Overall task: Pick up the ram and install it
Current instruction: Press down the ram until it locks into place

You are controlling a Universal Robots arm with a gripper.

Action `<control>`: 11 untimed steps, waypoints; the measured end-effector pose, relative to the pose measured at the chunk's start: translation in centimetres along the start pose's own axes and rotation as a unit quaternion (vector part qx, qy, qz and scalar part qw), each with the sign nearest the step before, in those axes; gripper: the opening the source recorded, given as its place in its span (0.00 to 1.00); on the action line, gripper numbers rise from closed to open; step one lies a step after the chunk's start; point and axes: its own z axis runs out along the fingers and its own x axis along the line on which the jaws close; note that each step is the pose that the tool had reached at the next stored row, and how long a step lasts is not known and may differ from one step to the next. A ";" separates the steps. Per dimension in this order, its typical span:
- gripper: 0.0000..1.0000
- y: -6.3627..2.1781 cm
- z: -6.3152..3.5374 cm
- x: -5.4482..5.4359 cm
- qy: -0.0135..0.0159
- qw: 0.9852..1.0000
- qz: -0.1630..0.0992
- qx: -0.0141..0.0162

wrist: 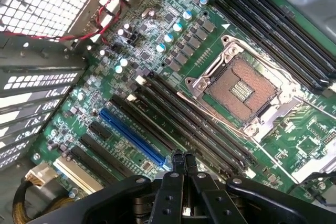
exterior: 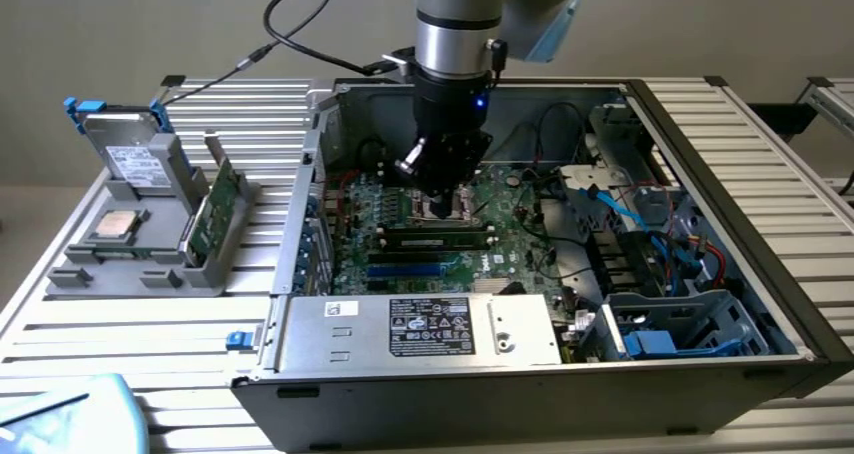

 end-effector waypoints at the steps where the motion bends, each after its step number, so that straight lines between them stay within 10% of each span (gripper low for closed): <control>1: 0.11 0.00 0.01 0.0 0.000 1.000 0.006 0.000; 11: 0.11 0.01 0.11 0.0 0.000 0.998 0.070 -0.003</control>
